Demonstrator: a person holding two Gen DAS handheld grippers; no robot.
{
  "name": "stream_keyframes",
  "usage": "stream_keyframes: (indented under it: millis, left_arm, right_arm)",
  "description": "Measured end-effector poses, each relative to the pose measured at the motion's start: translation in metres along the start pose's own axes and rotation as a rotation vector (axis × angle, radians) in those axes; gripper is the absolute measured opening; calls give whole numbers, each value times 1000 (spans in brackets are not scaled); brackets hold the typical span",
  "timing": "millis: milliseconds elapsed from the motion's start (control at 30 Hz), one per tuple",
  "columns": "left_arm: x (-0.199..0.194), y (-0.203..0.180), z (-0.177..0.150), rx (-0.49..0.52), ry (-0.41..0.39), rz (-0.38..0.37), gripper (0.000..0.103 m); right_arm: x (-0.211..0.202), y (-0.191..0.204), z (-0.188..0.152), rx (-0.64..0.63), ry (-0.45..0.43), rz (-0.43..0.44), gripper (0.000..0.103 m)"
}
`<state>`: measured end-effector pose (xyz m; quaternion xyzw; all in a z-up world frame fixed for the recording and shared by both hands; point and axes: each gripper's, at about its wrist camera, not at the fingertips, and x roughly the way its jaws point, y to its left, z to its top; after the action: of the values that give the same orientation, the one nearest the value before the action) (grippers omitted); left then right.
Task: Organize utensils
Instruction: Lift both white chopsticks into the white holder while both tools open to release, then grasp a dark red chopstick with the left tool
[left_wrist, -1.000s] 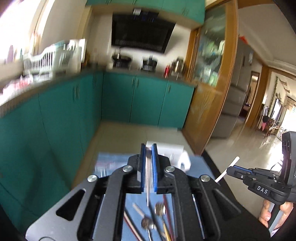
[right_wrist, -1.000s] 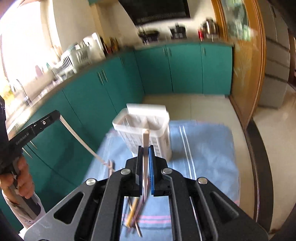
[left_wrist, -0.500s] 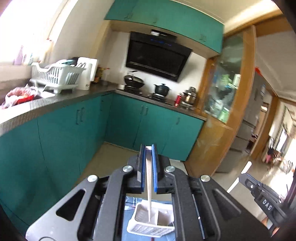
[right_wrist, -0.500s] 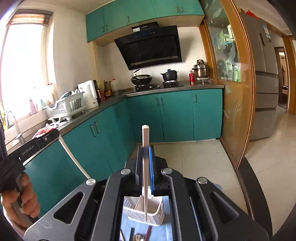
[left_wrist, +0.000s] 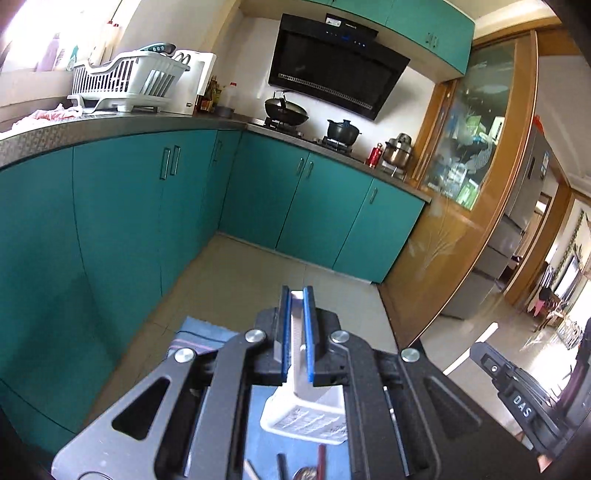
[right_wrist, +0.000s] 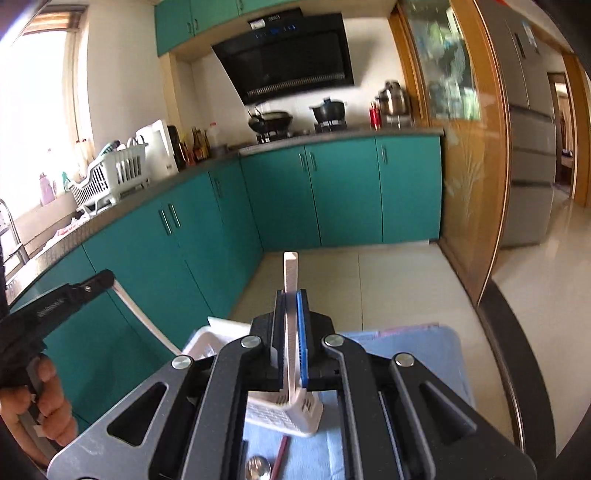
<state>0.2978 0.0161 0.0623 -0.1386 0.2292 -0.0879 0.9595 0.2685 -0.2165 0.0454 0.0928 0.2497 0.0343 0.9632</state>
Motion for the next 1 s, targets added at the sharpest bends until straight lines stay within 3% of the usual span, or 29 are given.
stream_keyframes:
  millis: [67, 100, 133, 267, 333, 433, 533, 633, 733, 1000]
  left_arm:
    - [-10, 4, -6, 9, -13, 1, 10]
    - [-16, 7, -8, 12, -22, 2, 13]
    - [-27, 12, -11, 10, -32, -4, 21]
    - [-70, 54, -31, -38, -38, -3, 28]
    - [-77, 81, -54, -57, 23, 56, 30]
    - [-58, 116, -106, -85, 224, 182, 30]
    - [-31, 139, -164, -125, 412, 258, 30]
    - [-18, 132, -204, -54, 539, 246, 30]
    - [-20, 121, -220, 11, 559, 222, 32]
    - [-21, 97, -224, 40, 572, 179, 33]
  right_arm:
    - [-5, -6, -8, 9, 16, -12, 24]
    - [-9, -9, -11, 15, 11, -17, 52]
    - [-16, -10, -14, 23, -3, -19, 66]
    - [-71, -24, -43, 46, -56, -30, 66]
    - [-87, -31, -69, 60, -47, -43, 66]
    - [-73, -38, -124, 41, 101, -83, 66]
    - [-35, -37, -185, 3, 311, -103, 66]
    - [-16, -33, -219, 35, 419, -54, 66]
    - [-1, -21, -225, 23, 467, -24, 66]
    - [20, 5, -221, -23, 490, -4, 66]
